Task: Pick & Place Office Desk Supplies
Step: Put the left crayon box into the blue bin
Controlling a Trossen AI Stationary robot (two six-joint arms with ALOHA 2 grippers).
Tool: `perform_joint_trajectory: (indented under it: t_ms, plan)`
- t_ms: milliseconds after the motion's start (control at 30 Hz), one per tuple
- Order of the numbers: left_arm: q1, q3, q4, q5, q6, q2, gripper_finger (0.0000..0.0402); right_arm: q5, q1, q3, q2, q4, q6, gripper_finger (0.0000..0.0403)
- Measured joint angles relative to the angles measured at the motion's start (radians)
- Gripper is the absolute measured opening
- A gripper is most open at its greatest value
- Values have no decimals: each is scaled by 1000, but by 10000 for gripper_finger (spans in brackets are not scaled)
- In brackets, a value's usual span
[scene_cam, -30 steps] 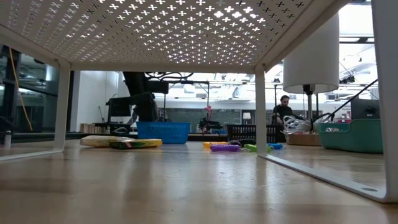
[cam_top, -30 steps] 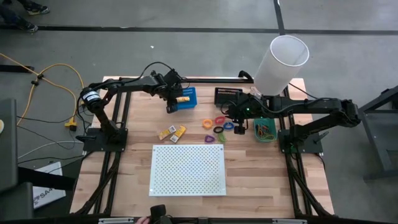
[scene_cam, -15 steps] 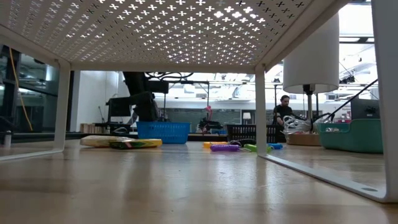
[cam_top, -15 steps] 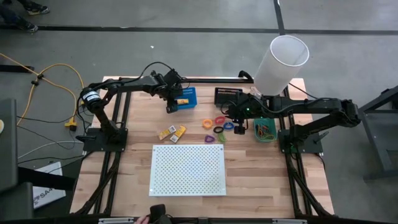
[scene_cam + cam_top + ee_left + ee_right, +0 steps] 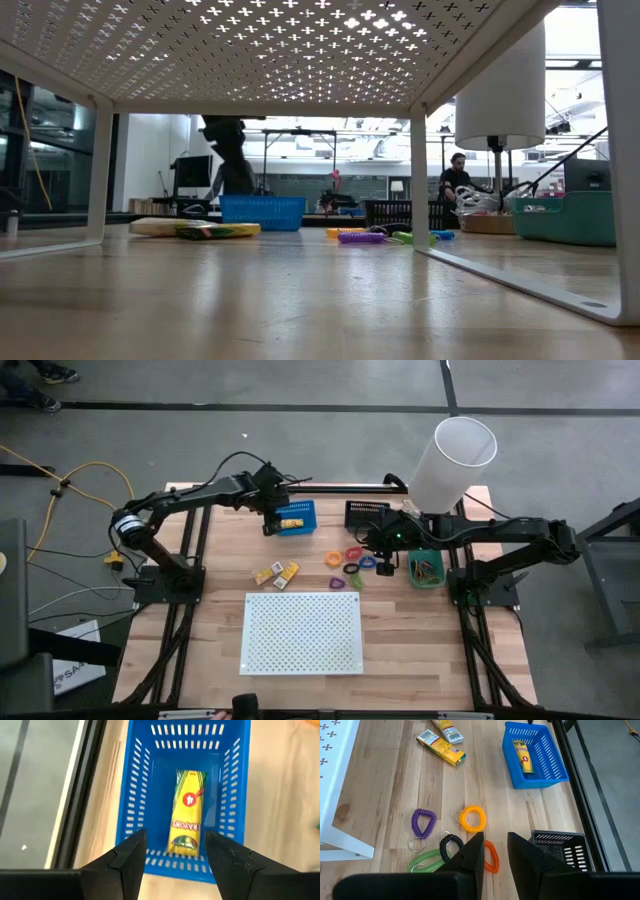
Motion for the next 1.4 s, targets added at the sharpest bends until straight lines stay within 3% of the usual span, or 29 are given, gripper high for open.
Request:
perform_joint_trajectory:
  t_ms: [267, 633, 867, 1200, 1400]
  plan:
    - [-60, 0, -73, 1, -57, -6, 191, 0, 0, 0, 0, 0, 0, 74]
    - [-232, 0, -219, -78, -199, -101, 191, 0, 0, 0, 0, 0, 0, 74]
    - [-325, 0, -334, -76, -298, -127, 191, 0, 0, 0, 0, 0, 0, 74]
    - [-382, -46, -328, -37, -425, -127, 191, 0, 0, 0, 0, 0, 0, 74]
    - [-421, -47, -320, -79, -528, -127, 191, 0, 0, 0, 0, 0, 0, 74]
